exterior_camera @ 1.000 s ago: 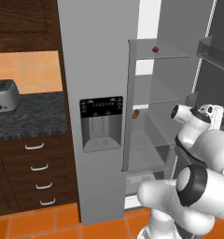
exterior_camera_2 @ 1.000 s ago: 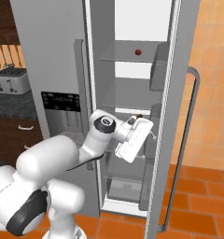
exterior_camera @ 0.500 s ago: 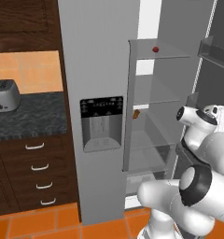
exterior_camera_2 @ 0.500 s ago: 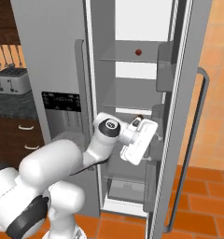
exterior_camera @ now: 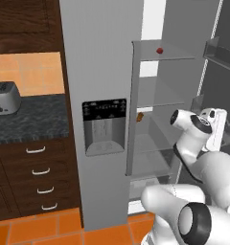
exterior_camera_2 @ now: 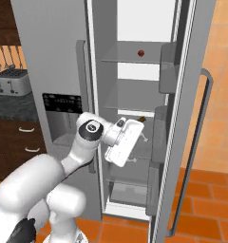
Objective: Take the strawberry from the fridge and place it on top of the pancake, located on the dining counter.
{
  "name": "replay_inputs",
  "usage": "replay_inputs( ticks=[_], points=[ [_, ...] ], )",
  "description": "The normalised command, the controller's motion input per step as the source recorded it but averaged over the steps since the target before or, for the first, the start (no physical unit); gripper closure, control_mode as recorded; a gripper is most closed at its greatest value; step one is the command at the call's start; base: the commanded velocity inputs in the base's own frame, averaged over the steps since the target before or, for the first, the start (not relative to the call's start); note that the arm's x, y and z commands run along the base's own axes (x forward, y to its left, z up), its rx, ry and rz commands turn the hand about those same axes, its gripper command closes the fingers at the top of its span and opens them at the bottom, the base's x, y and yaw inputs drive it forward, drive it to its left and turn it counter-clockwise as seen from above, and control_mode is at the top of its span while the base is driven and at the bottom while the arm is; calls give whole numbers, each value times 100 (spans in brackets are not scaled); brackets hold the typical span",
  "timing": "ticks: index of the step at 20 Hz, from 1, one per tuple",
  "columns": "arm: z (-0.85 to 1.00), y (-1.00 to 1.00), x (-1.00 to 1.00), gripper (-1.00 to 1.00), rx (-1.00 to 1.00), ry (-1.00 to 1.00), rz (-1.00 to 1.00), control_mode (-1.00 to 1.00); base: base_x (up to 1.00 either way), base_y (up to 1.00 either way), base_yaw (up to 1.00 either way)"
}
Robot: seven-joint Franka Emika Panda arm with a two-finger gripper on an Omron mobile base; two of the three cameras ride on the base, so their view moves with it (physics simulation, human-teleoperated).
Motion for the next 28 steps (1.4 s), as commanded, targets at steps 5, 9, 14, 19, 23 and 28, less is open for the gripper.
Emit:
replay_inputs(
  ticks=[5,9,14,19,23,28],
  points=[
    [0,83,1,-100,38,-45,2,-100,0,0,0],
    [-4,65,0,-100,61,-35,0,-100,0,0,0],
    [-1,72,2,-100,65,-27,-10,-100,0,0,0],
    [24,43,-14,-100,50,2,-5,-100,0,0,0],
    [36,42,-68,-100,36,1,-11,-100,0,0,0],
    [0,88,-83,-100,3,0,-15,-100,0,0,0]
  ],
)
